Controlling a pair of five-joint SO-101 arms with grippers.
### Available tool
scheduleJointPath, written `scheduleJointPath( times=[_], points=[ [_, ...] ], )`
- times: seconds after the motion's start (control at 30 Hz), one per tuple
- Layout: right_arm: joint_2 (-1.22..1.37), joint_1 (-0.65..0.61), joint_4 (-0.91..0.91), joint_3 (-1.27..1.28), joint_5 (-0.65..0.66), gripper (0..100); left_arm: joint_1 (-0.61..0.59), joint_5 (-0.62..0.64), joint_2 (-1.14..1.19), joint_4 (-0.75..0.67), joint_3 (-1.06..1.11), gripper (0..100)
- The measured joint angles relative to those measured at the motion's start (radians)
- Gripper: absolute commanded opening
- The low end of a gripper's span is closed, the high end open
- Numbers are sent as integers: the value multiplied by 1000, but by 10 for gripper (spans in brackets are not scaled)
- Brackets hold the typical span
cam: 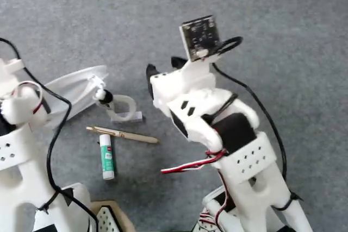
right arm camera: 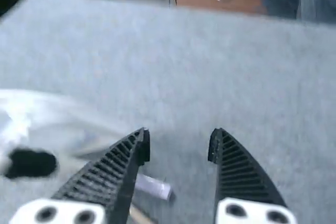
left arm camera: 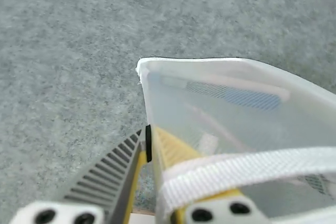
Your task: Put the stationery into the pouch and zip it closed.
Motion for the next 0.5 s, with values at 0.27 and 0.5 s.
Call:
scheduleJointPath(
  times=[0.27, 0.5],
  points=[
    [0, -126, 0, 92, 110, 198, -91, 61, 0, 0, 21, 28],
    [86, -172, 0, 112, 141, 198, -94, 98, -2, 0, 41, 28]
  ],
)
